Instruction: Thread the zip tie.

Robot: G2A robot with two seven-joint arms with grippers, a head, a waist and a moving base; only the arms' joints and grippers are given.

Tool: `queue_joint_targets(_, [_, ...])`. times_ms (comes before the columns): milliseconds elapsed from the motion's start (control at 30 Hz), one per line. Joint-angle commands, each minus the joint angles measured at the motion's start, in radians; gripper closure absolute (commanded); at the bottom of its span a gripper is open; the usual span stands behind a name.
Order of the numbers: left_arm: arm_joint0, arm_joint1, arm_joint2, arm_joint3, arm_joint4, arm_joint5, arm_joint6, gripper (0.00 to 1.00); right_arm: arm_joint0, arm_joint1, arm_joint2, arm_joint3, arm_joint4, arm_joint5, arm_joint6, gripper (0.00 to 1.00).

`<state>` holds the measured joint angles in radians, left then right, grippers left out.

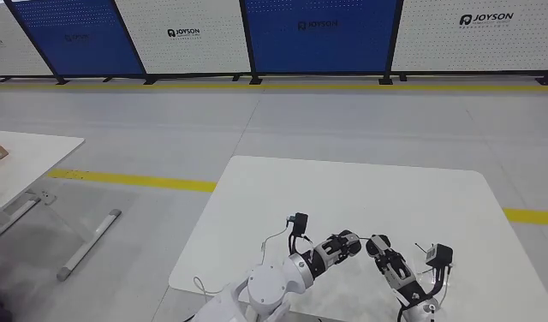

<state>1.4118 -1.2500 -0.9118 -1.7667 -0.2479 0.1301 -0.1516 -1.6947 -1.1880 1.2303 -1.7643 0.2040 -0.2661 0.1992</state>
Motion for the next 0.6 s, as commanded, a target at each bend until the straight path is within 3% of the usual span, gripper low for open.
queue_joint_targets(0, [0.000, 0.000, 0.002, -0.002, 0.004, 0.001, 0.002, 1.00, 0.000, 0.000, 0.000, 0.000, 0.000, 0.000, 0.000, 1.00])
queue_joint_targets(67, [0.001, -0.001, 0.003, -0.005, 0.006, 0.003, 0.005, 1.00, 0.002, 0.000, -0.001, 0.001, -0.008, 0.009, -0.002, 0.96])
queue_joint_targets(100, [0.001, -0.001, 0.004, -0.007, 0.007, 0.005, 0.005, 1.00, 0.003, -0.001, -0.001, 0.000, -0.014, 0.013, -0.003, 0.52])
queue_joint_targets(133, [0.001, -0.001, 0.004, -0.010, 0.008, 0.007, 0.006, 1.00, 0.002, -0.001, -0.001, -0.002, -0.016, 0.015, -0.004, 0.00])
queue_joint_targets(367, [0.005, 0.005, -0.013, -0.031, -0.015, 0.021, -0.049, 1.00, -0.043, 0.002, 0.053, -0.036, 0.049, -0.033, 0.003, 0.00])
queue_joint_targets(467, [0.015, 0.013, -0.043, -0.043, -0.002, 0.024, -0.066, 1.00, -0.081, 0.006, 0.101, -0.057, 0.094, -0.074, 0.011, 0.00])
queue_joint_targets(567, [0.035, 0.023, -0.074, -0.053, 0.003, 0.020, -0.104, 1.00, -0.120, 0.009, 0.157, -0.095, 0.147, -0.074, 0.023, 0.00])
